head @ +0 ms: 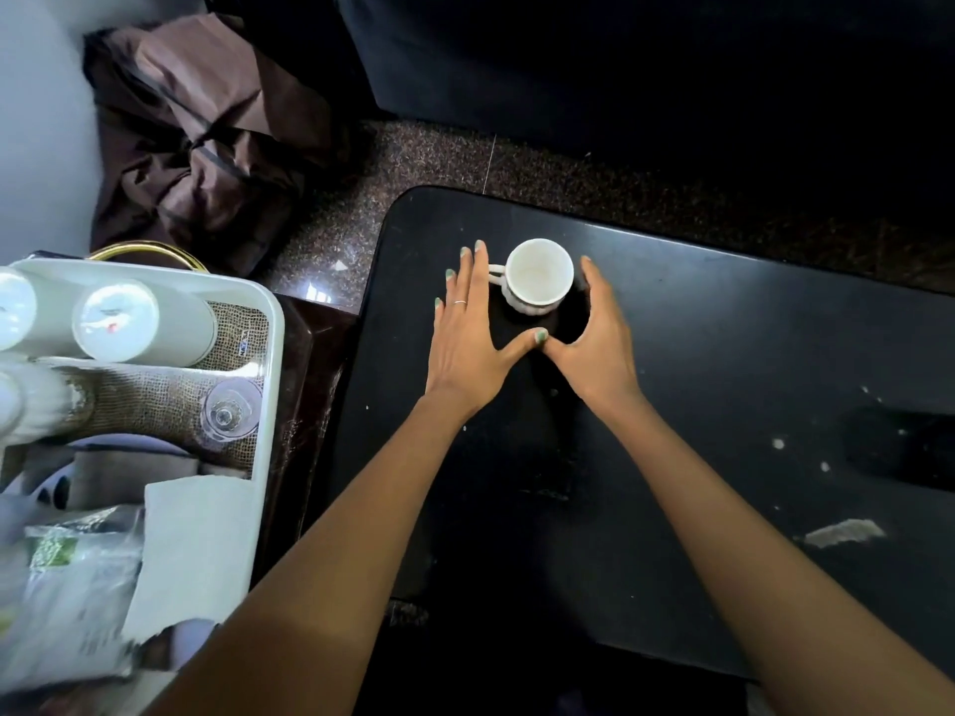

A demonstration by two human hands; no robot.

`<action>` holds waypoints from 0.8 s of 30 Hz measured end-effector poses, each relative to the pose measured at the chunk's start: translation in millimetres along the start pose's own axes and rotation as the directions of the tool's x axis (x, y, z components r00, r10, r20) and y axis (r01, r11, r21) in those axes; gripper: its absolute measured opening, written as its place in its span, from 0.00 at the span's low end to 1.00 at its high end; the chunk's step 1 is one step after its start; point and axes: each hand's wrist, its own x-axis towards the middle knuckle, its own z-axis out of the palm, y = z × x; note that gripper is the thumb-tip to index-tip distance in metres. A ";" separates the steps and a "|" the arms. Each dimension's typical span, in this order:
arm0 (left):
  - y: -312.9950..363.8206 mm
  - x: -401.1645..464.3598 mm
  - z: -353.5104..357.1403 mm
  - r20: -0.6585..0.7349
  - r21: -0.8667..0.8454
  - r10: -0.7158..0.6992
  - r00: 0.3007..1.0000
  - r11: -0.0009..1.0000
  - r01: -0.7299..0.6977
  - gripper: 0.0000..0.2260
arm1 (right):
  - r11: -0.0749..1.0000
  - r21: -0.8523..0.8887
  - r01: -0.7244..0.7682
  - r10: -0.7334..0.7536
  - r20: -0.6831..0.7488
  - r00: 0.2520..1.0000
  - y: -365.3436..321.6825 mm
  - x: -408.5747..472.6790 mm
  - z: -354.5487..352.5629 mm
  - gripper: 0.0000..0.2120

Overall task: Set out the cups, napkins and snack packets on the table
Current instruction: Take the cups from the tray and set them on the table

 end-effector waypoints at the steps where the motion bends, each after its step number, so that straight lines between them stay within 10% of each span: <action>1: 0.1 -4.4 0.7 -0.021 -0.002 -0.011 1.000 1.000 0.011 0.45 | 1.000 0.005 -0.009 0.009 -0.005 1.000 0.0 -4.5 -0.5 0.42; 14: 4.6 -101.1 -32.1 -0.364 -0.433 -0.289 0.885 0.894 0.114 0.18 | 0.981 0.194 0.023 -0.013 -0.054 0.998 -44.2 -88.6 36.0 0.12; 24: -25.1 -136.8 -160.0 -0.704 -0.574 -0.467 0.535 0.818 -0.042 0.18 | 0.920 0.341 0.192 -0.289 0.262 0.921 -161.7 -122.3 118.1 0.07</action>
